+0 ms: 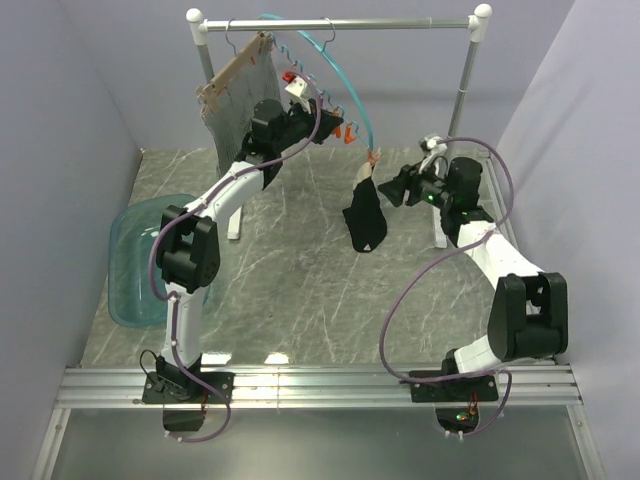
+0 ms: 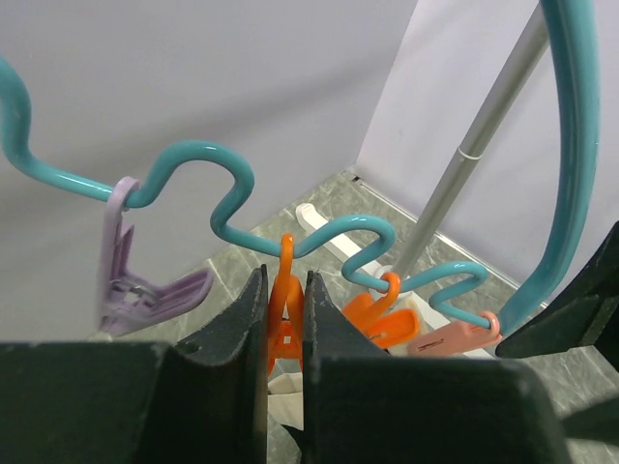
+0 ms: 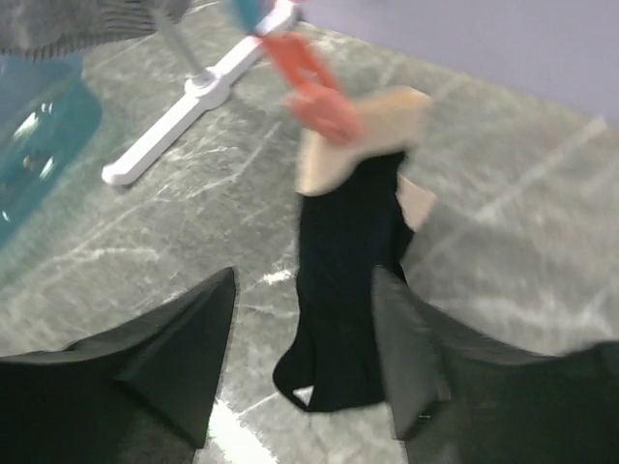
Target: Clip the underwear to the hanger
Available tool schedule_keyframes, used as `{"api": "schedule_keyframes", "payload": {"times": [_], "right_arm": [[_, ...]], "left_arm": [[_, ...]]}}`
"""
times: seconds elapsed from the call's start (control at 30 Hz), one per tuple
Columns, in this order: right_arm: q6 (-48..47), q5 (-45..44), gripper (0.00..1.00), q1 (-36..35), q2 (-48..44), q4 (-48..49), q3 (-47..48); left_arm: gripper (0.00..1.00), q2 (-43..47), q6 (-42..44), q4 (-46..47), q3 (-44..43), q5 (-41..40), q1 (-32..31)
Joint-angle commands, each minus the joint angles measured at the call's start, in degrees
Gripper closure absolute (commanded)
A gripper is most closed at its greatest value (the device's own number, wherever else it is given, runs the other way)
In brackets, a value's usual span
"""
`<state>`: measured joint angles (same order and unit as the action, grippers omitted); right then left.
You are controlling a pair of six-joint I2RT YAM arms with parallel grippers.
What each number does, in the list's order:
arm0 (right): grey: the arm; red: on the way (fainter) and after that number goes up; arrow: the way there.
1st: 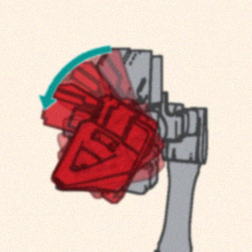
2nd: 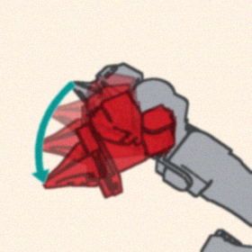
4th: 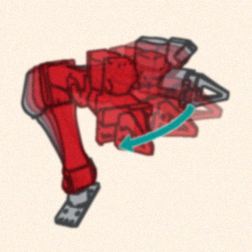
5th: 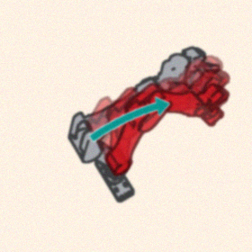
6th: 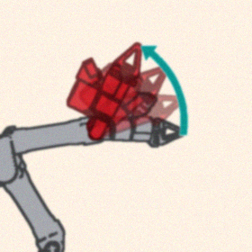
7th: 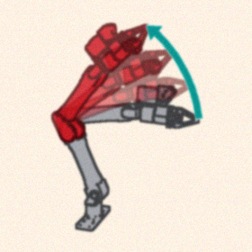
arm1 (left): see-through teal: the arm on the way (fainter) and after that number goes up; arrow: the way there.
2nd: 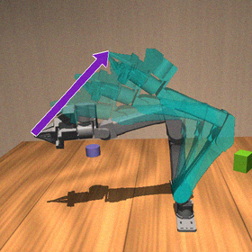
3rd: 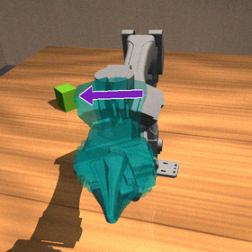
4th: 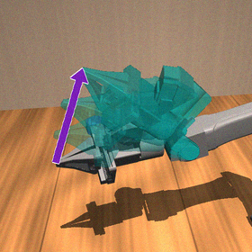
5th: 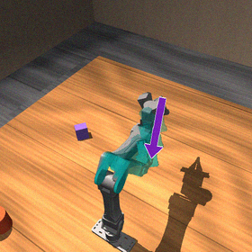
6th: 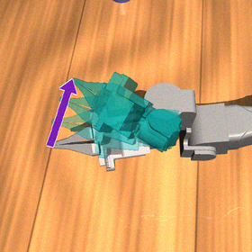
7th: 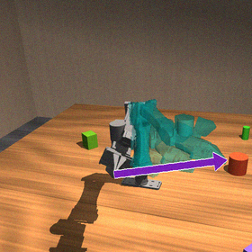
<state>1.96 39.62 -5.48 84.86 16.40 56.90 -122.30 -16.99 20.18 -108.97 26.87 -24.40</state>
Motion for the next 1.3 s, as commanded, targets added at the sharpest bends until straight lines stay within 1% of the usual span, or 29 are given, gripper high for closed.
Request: {"api": "schedule_keyframes", "payload": {"times": [0.0,0.07,0.1,0.17,0.2,0.27,0.3,0.4,0.43,0.47,0.53,0.57,0.6,0.63,0.67,0.73,0.77,0.83,0.87,1.03,1.17,1.27], "right_arm": [[8.22,-0.68,0.37,3.53,-0.84,-3.04,-0.74],[8.85,-0.51,0.44,4.59,-0.05,-4.18,0.13],[7.81,0.89,0.51,5.03,-0.48,-4.71,0.66],[5.53,1.08,0.59,3.99,-3.45,-5.59,0.41],[3.77,0.82,0.61,3.2,-4.69,-5.94,0.31],[-1.4,-1.2,0.65,-0.13,-6.63,-12.33,1.1],[-6.65,-4.95,0.65,-3.8,-7.94,-14.27,1.1],[-12.48,-10.51,0.67,-8.84,-8.14,-18.77,0.23],[-13.02,-14.09,0.68,-10.77,-7.61,-19.21,0.05],[-13.03,-15.43,0.68,-11.13,-6.91,-19.22,0.05],[-9.26,-17.72,0.68,-9.92,-4.97,-16.68,0.05],[-8.03,-16.86,0.66,-8.69,-4.71,-15.62,-0.47],[-3.93,-15.81,0.65,-7.37,-4.62,-13.09,-1.09],[-2.06,-13.71,0.64,-3.96,-4.53,-8.89,-2.14],[1.78,-12.56,0.63,-2.54,-4.27,-7.02,-2.32],[3.57,-11.67,0.62,-0.16,-3.48,-4.72,-1.45],[3.93,-9.67,0.61,1.76,-2.17,-4.37,-0.66],[4.55,-9.82,0.6,3.01,-0.23,-4.45,2.14],[4.63,-8.86,0.6,3.97,2.13,-4.62,3.2],[5.95,-7.01,0.6,4.16,10.31,-7.26,11.19],[12.61,-6.3,0.58,3.81,18.56,-6.65,15.68],[14.56,-8.06,0.58,3.37,23.22,-6.47,18.5]], "left_arm": [[1.0,2.42,0.38,-0.67,-0.98,0.29,-0.29],[1.0,2.24,0.56,-0.94,-1.25,0.37,-0.29],[1.0,2.07,0.73,-1.2,-1.77,0.37,-0.29],[1.0,1.89,0.73,-1.55,-2.3,-0.15,-0.29],[1.0,1.72,0.73,-1.47,-2.56,-0.24,-0.38],[1.0,1.36,0.82,-1.81,-3.0,-0.5,-0.64],[1.0,1.45,0.73,-1.73,-3.09,-0.68,-0.73],[1.0,1.54,0.65,-1.03,-2.48,-1.03,-1.08],[1.0,1.63,0.56,-0.94,-2.39,-1.12,-1.17],[1.0,1.71,0.47,-0.85,-2.39,-1.12,-1.17],[1.0,1.71,0.47,-0.94,-2.56,-0.95,-1.35],[1.0,1.63,0.56,-0.94,-2.57,-0.86,-1.44],[1.0,1.8,0.47,-1.02,-2.3,-0.77,-1.35],[1.0,2.06,0.3,-0.94,-2.04,-0.51,-1.26],[1.0,2.24,-0.58,-0.76,-1.43,-0.07,-1.09],[1.0,2.42,-1.55,-0.32,-1.07,1.68,-0.47],[1.0,2.5,-1.9,-0.41,-0.98,2.3,-0.3],[1.0,2.86,-1.55,-1.2,-0.72,3.18,-0.03],[1.0,3.03,-1.29,-1.37,-0.28,3.36,0.14],[1.0,2.86,-1.46,-2.51,-0.63,6.61,1.9],[1.0,1.72,-2.25,-3.13,-3.0,10.56,2.96],[1.0,1.1,-3.39,-2.26,-3.88,12.94,3.57]]}}
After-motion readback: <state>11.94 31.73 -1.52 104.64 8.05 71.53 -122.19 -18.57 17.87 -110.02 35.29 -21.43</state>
